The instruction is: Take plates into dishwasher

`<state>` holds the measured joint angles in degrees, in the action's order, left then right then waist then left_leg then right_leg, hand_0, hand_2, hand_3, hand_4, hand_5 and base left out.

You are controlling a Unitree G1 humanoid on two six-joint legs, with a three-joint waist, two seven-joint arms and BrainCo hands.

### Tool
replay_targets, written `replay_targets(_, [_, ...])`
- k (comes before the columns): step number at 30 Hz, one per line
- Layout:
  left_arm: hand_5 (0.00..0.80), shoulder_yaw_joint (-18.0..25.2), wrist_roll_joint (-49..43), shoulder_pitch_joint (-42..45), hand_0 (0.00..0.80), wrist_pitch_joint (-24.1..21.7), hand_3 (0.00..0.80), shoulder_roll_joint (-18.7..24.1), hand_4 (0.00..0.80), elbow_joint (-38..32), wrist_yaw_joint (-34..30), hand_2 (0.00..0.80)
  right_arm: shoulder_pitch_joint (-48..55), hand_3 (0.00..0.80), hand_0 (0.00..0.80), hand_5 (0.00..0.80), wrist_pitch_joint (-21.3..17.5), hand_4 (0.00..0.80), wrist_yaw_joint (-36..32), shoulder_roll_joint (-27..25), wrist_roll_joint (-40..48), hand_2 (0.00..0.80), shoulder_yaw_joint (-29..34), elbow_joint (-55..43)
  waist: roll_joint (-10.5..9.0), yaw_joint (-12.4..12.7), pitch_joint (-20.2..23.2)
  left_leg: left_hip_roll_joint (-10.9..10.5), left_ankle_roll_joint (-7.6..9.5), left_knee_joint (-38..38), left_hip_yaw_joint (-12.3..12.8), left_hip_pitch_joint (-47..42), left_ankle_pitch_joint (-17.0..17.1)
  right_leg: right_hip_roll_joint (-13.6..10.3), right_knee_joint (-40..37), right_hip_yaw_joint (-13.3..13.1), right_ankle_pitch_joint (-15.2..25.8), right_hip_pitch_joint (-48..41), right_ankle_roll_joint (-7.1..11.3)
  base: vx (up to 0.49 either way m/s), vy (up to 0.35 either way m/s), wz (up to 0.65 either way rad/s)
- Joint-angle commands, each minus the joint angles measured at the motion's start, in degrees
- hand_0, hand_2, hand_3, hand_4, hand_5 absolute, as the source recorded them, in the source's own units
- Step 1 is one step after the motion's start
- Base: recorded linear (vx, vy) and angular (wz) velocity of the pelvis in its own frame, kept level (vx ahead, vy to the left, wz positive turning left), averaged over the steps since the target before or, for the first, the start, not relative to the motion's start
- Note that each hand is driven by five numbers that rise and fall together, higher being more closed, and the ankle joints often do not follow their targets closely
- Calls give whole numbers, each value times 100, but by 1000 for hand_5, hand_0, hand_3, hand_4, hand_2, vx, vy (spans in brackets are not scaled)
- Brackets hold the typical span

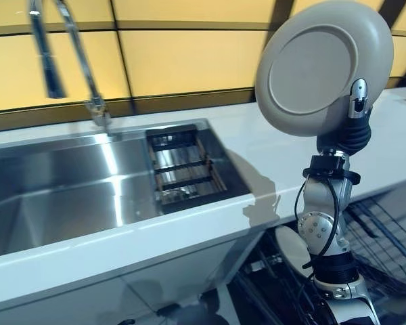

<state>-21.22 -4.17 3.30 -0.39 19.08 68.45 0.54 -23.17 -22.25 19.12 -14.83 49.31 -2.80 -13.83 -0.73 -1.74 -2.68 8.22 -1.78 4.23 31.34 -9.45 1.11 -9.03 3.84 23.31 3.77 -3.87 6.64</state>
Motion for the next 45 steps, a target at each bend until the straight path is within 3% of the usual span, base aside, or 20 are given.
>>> replay_targets(1, [0, 57, -49, -325, 0, -15, 0, 69, 0, -69, 73, 0, -122, 800, 800, 800, -306, 800, 155, -482, -715, 800, 322, -296, 91, -96, -157, -776, 911, 77, -178, 85, -1036, -86, 182, -239, -267, -311, -28, -152, -400, -99])
replay_targets(4, [0, 157, -68, -428, 0, 46, 0, 90, 0, -126, 59, 0, 2, 800, 800, 800, -279, 800, 126, -697, -872, 800, 397, -220, 34, -175, -192, -606, 791, -17, 43, 155, -980, 73, -55, -271, -580, -285, -122, -165, -417, -77])
replay_targets(6, [0, 189, -112, -474, 0, 64, 0, 80, 0, -140, 48, 0, 88, 800, 800, 800, -221, 800, 75, -803, -902, 800, 480, -165, -18, -218, -205, -519, 711, -130, 62, 240, -958, 175, -157, -334, -726, -282, -154, -154, -430, -45])
replay_targets(11, [0, 112, -190, -528, 0, -105, 0, -82, 0, -140, -15, 0, 460, 800, 800, 800, 34, 800, 119, -1448, -1422, 800, 668, 116, -187, -486, -268, -223, 325, -299, -132, 556, -648, 492, -458, -802, -851, -270, -394, -208, -500, -14])
replay_targets(15, [0, 11, -232, -596, 0, -350, 0, -265, 0, -26, 3, 0, 477, 800, 800, 800, 75, 800, 35, -1736, -1472, 800, 756, 268, -162, -680, -319, -135, 180, -183, -298, 599, -442, 632, -640, -1055, -766, -211, -544, -174, -299, 0])
replay_targets(18, [0, -98, -237, -641, 0, -437, 0, -335, 0, -12, 18, 0, 503, 800, 800, 800, 96, 800, -9, -1739, -1547, 800, 781, 368, -109, -766, -369, -155, 110, -41, -564, 589, -341, 697, -677, -1245, -735, -136, -574, -113, -133, 4])
replay_targets(20, [0, -122, -195, -624, 0, -476, 0, -342, 0, -10, 13, 0, 500, 800, 800, 800, 151, 800, 4, -1782, -1602, 800, 792, 427, -55, -792, -390, -192, 90, 45, -747, 552, -316, 711, -748, -1353, -709, -96, -573, -93, -69, -18])
replay_targets(25, [0, -91, -254, -682, 0, -391, 0, -326, 0, 25, 11, 0, 445, 800, 800, 800, 404, 800, 224, -1902, -2128, 800, 802, 536, 43, -878, -398, -180, 28, 77, -643, 486, -337, 687, -882, -1371, -631, -13, -539, -41, 28, -18])
replay_targets(30, [0, -90, -276, -806, 0, -368, 0, -230, 0, 31, 7, 0, 358, 800, 800, 800, 957, 800, 791, -2361, -3694, 800, 759, 654, 132, -955, -452, -189, 11, 77, -571, 526, -366, 611, -839, -1368, -607, 168, -448, -28, 67, -8])
replay_targets(33, [0, -119, -246, -892, 0, -377, 0, -199, 0, -5, -11, 0, 316, 800, 800, 800, 1081, 800, 843, -2632, -4096, 800, 743, 706, 163, -988, -531, -206, 21, 77, -623, 565, -378, 589, -731, -1401, -641, 272, -422, -29, 45, -3])
replay_targets(45, [0, -159, -431, -1002, 0, -311, 0, -59, 0, -226, -85, 0, 321, 800, 800, 800, 1749, 800, -119, -3655, -4887, 800, 592, 1040, 188, -987, -764, -261, 18, 77, -812, 727, -350, 559, -688, -1317, -626, 411, -391, -3, 6, -1])
